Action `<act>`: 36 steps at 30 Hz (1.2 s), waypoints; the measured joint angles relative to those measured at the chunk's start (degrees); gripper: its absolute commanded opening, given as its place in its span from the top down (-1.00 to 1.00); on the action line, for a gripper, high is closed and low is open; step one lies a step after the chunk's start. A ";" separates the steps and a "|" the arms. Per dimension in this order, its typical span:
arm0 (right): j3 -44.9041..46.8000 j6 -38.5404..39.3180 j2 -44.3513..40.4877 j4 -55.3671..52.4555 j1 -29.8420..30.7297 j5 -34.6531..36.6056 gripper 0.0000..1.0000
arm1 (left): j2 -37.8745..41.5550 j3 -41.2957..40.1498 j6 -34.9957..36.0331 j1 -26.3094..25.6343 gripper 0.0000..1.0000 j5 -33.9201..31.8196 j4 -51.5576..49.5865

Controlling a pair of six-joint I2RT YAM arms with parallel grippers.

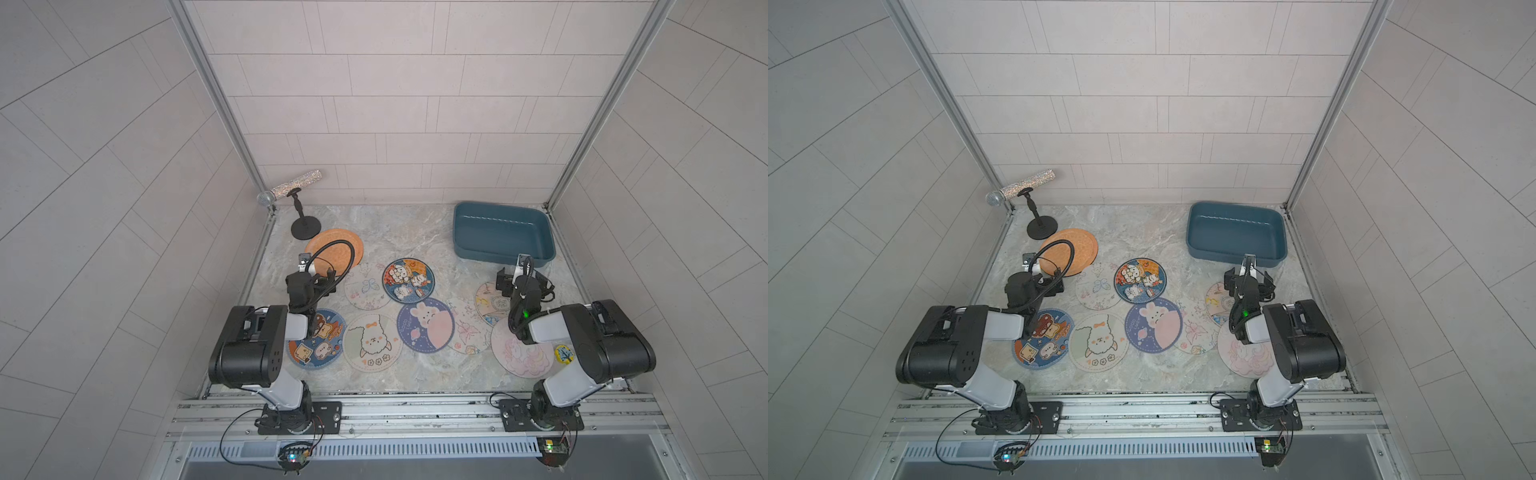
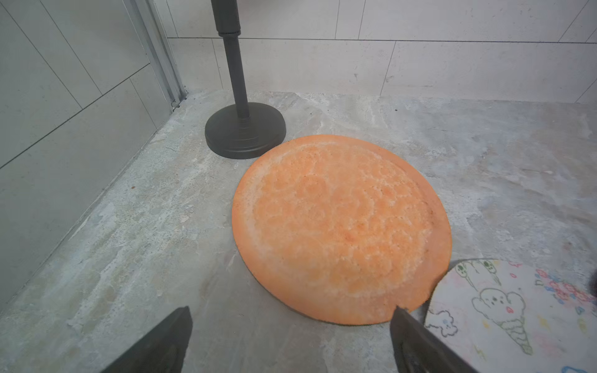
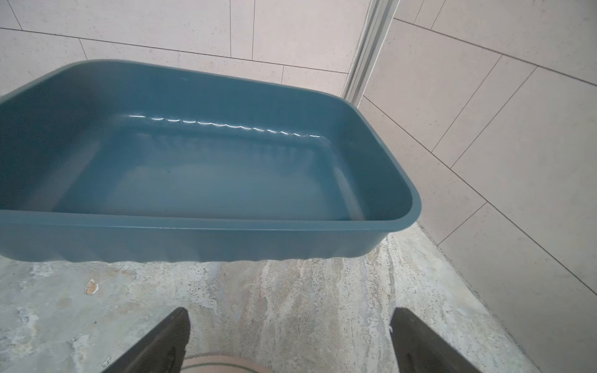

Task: Put the coasters into the storage box
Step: Move the storage box to the center of the board.

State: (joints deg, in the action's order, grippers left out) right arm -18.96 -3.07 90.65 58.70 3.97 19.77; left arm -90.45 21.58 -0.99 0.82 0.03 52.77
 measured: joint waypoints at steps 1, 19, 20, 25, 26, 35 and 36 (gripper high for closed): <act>0.00 0.00 0.00 0.00 0.00 0.00 -0.99 | 0.00 0.02 0.00 0.00 -0.99 0.00 0.00; 0.00 0.00 0.00 0.00 0.00 0.00 -0.99 | 0.00 0.02 0.00 -0.11 -0.99 0.00 -0.02; 0.00 0.00 0.00 -0.02 0.00 0.00 -0.99 | 0.00 0.02 0.00 -0.11 -0.99 0.00 -0.02; 0.00 0.02 -0.02 -0.04 0.00 -0.02 -0.99 | 0.02 0.24 -0.02 -0.11 -0.99 -0.28 -0.66; -0.02 0.02 -0.39 -0.74 0.00 -0.07 -0.99 | 0.02 0.57 -0.07 -0.09 -0.99 -0.72 -1.33; -7.89 -0.39 -14.67 -20.96 0.15 1.97 -0.99 | 4.13 9.94 -0.72 -0.11 -0.99 -3.98 -17.00; -10.27 -0.66 -15.23 -24.37 0.15 2.73 -0.99 | 4.79 11.32 -0.83 -0.11 -0.99 -4.28 -19.21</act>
State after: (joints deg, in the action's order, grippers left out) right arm -29.23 -3.73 75.42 34.33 4.12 22.50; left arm -85.67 32.91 -1.83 0.71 -4.25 33.56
